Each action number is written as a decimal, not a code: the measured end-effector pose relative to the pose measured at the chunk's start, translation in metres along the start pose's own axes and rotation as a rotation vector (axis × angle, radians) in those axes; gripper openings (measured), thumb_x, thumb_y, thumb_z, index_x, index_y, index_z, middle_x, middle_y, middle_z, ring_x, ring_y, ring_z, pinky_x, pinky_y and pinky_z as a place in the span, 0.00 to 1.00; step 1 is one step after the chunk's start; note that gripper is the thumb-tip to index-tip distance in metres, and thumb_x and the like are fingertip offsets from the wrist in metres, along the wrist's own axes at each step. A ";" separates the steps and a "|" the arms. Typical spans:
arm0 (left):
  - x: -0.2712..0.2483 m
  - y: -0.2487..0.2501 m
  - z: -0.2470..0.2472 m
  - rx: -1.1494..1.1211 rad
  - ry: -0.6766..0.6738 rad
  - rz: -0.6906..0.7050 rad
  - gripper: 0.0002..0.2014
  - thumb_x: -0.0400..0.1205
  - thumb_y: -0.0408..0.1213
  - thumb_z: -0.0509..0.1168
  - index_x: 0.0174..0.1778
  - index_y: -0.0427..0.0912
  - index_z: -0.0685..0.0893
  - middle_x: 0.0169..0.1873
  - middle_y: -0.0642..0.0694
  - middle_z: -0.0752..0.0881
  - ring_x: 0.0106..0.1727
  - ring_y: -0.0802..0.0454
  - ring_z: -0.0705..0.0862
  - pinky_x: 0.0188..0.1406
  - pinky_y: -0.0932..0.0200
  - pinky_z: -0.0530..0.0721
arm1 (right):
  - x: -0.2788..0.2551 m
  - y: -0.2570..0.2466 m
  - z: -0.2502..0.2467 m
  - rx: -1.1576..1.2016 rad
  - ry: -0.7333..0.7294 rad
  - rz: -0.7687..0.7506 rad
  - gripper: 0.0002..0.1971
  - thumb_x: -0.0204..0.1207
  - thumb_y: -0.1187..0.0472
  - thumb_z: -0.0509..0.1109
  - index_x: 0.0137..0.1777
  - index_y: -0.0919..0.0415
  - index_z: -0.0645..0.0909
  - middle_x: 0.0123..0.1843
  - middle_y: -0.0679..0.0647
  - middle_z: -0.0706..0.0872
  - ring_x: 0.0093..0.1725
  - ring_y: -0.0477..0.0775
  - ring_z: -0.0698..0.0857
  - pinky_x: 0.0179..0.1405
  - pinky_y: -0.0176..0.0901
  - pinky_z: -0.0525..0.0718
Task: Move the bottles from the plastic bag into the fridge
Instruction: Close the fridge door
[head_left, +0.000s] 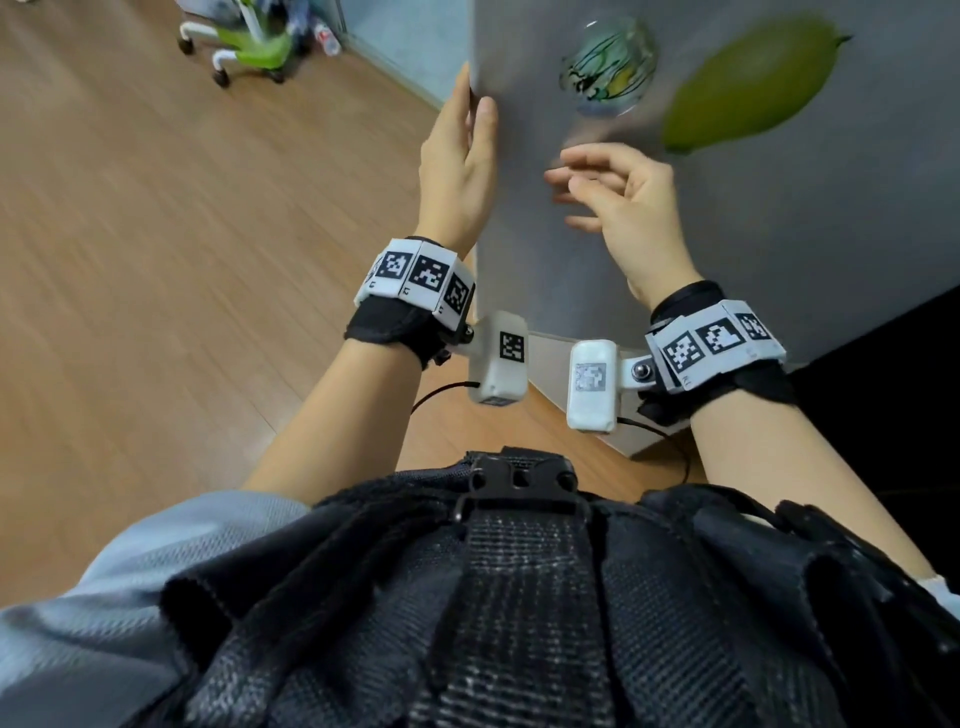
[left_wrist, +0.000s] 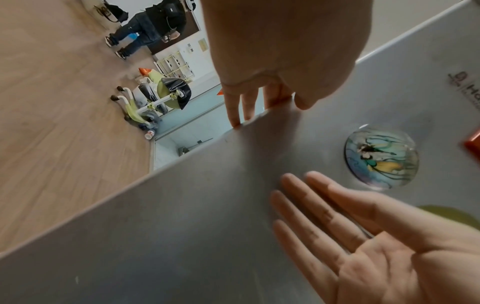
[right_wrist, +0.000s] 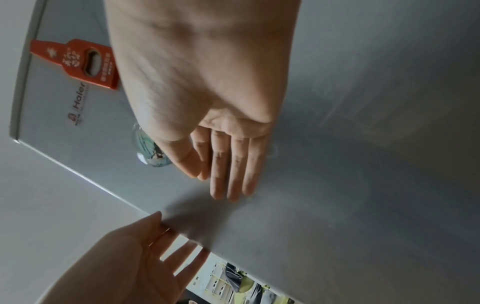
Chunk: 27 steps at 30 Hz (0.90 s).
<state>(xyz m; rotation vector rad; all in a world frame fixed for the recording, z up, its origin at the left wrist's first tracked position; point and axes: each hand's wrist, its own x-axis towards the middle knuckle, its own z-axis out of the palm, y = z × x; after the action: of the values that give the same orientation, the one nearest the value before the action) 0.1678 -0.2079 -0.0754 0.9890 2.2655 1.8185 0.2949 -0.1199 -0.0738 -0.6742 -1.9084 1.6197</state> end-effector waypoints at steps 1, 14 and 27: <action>0.011 -0.002 0.005 0.019 0.006 0.009 0.24 0.85 0.41 0.50 0.75 0.36 0.72 0.67 0.42 0.83 0.69 0.47 0.80 0.69 0.51 0.78 | 0.012 0.001 -0.001 0.001 -0.004 -0.004 0.12 0.78 0.70 0.63 0.52 0.53 0.81 0.48 0.51 0.90 0.49 0.47 0.89 0.47 0.39 0.86; 0.139 -0.012 0.085 0.170 -0.160 -0.104 0.24 0.88 0.36 0.53 0.82 0.43 0.60 0.71 0.42 0.79 0.72 0.42 0.76 0.69 0.52 0.73 | 0.129 0.014 -0.035 -0.047 0.116 0.083 0.13 0.77 0.72 0.63 0.59 0.63 0.80 0.52 0.63 0.89 0.46 0.47 0.87 0.40 0.35 0.82; 0.209 -0.044 0.138 -0.032 -0.458 0.000 0.40 0.72 0.20 0.55 0.82 0.29 0.48 0.79 0.30 0.61 0.75 0.46 0.64 0.66 0.76 0.61 | 0.180 0.027 -0.045 -0.074 0.452 0.126 0.12 0.77 0.71 0.62 0.57 0.59 0.80 0.48 0.56 0.89 0.48 0.47 0.88 0.42 0.36 0.84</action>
<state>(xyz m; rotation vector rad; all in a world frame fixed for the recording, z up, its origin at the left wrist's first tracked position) 0.0438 0.0134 -0.0873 1.2459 1.9503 1.4340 0.1953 0.0388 -0.0797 -1.1057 -1.6231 1.3291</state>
